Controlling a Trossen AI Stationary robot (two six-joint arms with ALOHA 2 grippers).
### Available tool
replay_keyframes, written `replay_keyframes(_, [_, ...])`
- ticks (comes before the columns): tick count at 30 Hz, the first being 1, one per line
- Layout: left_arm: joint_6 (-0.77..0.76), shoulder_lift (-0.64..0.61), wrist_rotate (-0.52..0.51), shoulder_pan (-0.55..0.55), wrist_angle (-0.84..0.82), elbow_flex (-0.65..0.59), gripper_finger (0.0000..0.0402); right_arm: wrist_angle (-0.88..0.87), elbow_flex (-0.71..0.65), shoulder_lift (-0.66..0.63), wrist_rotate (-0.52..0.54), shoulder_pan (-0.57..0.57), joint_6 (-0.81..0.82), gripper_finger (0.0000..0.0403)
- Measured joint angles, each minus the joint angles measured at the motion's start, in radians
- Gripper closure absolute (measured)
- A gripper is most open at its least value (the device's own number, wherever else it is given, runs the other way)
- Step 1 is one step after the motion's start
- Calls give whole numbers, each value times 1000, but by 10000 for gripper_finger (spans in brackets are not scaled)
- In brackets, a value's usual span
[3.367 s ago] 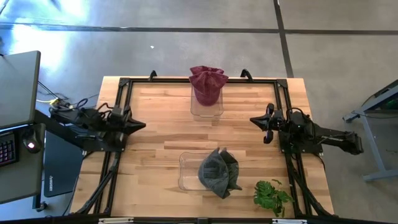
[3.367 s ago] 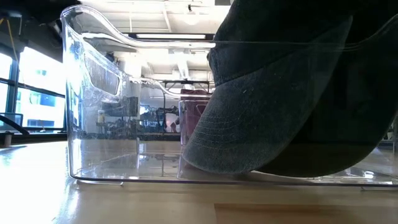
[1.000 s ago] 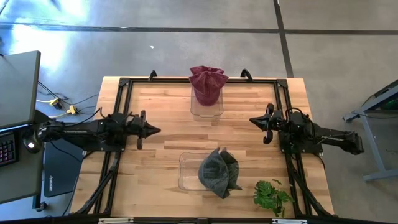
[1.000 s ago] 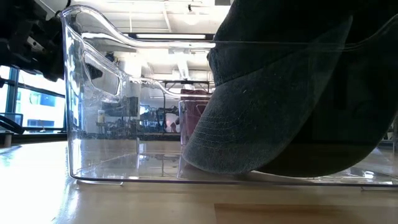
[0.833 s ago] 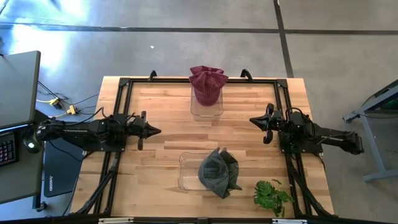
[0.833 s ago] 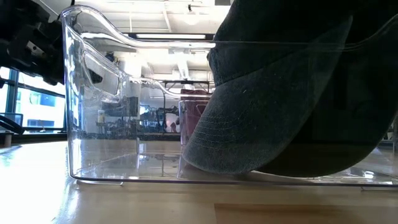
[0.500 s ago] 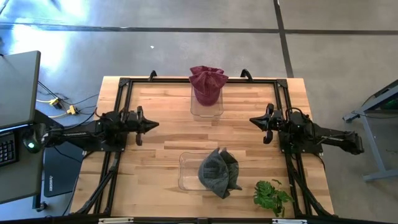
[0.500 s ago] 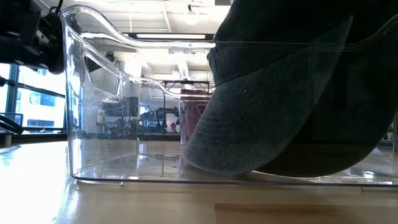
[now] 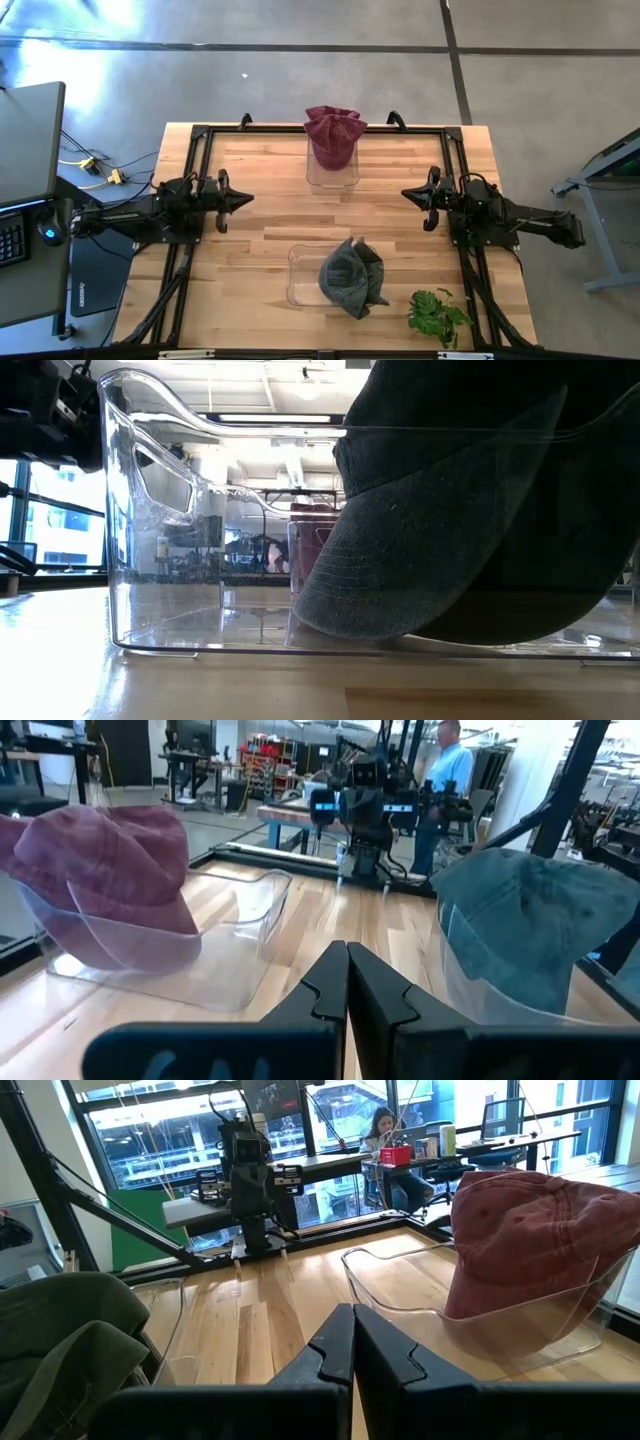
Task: Pick & Place hat
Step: Return to home position
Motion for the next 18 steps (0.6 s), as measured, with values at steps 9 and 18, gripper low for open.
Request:
replay_keyframes(9, [0, 1, 0, 0, 3, 0, 402, 0, 0, 0, 0, 0, 0, 402])
replay_keyframes(18, [0, 17, 1, 0, 3, 0, 402, 0, 0, 0, 0, 0, 0, 402])
